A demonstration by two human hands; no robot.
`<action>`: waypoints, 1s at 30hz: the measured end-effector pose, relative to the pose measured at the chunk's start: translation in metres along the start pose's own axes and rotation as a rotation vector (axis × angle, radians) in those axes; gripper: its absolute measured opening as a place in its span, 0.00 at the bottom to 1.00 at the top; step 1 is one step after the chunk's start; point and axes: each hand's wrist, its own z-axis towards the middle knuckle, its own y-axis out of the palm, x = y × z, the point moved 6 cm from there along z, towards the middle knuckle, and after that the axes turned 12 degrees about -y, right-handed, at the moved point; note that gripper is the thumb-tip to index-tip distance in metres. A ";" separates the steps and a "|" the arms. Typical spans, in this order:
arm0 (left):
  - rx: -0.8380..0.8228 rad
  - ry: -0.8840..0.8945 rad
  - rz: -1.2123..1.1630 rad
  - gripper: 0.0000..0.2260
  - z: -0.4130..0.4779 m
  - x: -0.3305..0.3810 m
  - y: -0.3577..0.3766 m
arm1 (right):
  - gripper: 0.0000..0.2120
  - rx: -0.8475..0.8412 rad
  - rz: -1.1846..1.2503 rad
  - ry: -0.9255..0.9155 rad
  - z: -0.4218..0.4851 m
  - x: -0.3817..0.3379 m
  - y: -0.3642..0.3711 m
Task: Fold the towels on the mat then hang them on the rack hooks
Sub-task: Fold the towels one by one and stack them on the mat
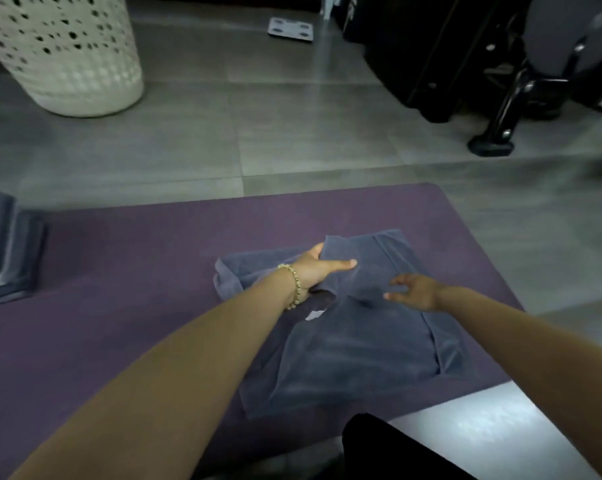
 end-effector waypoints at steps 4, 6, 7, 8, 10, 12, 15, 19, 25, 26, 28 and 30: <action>-0.032 -0.042 0.083 0.27 0.043 -0.014 0.058 | 0.31 0.033 0.155 0.059 -0.006 0.062 0.009; -0.027 -0.050 0.129 0.30 0.063 -0.028 0.080 | 0.36 0.067 0.237 0.121 -0.010 0.100 0.018; -0.017 -0.057 0.148 0.33 0.071 -0.036 0.087 | 0.38 0.082 0.286 0.160 -0.012 0.118 0.024; -0.011 -0.070 0.163 0.34 0.083 -0.047 0.092 | 0.40 0.098 0.343 0.190 -0.015 0.133 0.032; 0.014 -0.084 0.204 0.32 0.103 -0.064 0.099 | 0.43 0.123 0.430 0.226 -0.018 0.159 0.048; 0.080 -0.092 0.270 0.30 0.121 -0.080 0.100 | 0.48 0.156 0.452 0.274 -0.018 0.185 0.067; 0.160 -0.083 0.311 0.26 0.137 -0.097 0.097 | 0.47 0.257 0.512 0.362 -0.015 0.225 0.093; 0.223 -0.097 0.347 0.18 0.144 -0.115 0.086 | 0.51 0.290 0.509 0.488 -0.017 0.246 0.117; 0.183 -0.099 0.390 0.16 0.138 -0.121 0.083 | 0.23 0.401 0.734 0.530 -0.022 0.245 0.119; 0.165 -0.109 0.388 0.19 0.136 -0.121 0.084 | 0.14 0.415 0.734 0.506 -0.020 0.244 0.116; 0.138 -0.139 0.358 0.21 0.128 -0.119 0.082 | 0.10 0.465 0.701 0.433 -0.020 0.232 0.096; 0.133 -0.146 0.288 0.15 0.120 -0.111 0.079 | 0.13 0.482 0.566 0.345 -0.019 0.217 0.070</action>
